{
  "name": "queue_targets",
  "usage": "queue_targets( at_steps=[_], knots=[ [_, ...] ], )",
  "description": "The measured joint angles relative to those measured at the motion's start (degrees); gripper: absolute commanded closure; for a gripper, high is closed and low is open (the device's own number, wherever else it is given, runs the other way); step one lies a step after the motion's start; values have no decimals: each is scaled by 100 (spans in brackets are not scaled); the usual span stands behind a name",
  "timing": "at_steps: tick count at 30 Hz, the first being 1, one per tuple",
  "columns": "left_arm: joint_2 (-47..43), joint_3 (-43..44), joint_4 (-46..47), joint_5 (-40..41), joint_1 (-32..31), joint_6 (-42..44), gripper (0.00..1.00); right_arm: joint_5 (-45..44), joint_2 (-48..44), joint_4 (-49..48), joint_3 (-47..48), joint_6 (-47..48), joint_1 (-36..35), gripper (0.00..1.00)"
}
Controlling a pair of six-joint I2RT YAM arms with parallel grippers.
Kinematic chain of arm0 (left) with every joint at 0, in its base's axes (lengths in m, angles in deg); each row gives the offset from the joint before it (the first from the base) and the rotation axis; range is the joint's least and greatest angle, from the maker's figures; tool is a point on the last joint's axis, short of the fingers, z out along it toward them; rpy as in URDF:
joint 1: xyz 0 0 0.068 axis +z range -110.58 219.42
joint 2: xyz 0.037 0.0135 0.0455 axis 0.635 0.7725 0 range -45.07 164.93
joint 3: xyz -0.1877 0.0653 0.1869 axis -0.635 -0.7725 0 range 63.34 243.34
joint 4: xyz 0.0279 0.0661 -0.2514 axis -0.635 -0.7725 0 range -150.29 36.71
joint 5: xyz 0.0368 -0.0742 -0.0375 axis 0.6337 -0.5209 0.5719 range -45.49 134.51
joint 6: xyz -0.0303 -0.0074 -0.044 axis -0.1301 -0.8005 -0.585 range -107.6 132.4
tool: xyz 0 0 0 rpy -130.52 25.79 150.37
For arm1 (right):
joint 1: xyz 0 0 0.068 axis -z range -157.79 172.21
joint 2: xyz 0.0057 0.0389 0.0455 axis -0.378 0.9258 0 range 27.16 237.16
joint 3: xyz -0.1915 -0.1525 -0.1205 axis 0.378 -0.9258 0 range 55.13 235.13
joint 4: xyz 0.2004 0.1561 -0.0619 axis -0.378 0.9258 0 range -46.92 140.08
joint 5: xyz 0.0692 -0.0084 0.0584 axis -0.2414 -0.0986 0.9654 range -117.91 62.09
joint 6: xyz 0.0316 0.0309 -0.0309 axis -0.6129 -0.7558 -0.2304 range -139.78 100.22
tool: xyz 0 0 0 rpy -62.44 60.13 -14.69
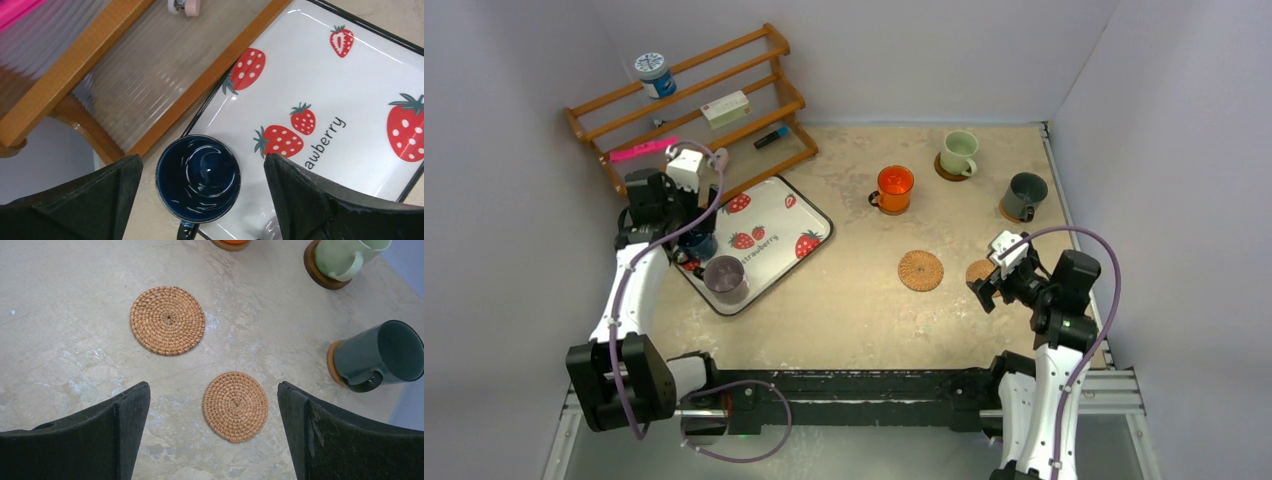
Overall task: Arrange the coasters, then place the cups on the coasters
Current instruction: Move the cup to the tray.
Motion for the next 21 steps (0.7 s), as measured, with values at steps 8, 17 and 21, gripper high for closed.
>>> queue_targets(
  at_steps=[8, 17, 21],
  knots=[
    [-70, 20, -197, -376, 752, 245, 0, -2, 22, -7, -7, -7, 0, 1],
    [393, 15, -651, -1633, 2107, 901, 0, -31, 271, -55, -11, -90, 2, 1],
    [533, 7, -857, -1950, 2264, 1259, 0, -31, 275, -61, -11, -122, 0, 1]
  ],
)
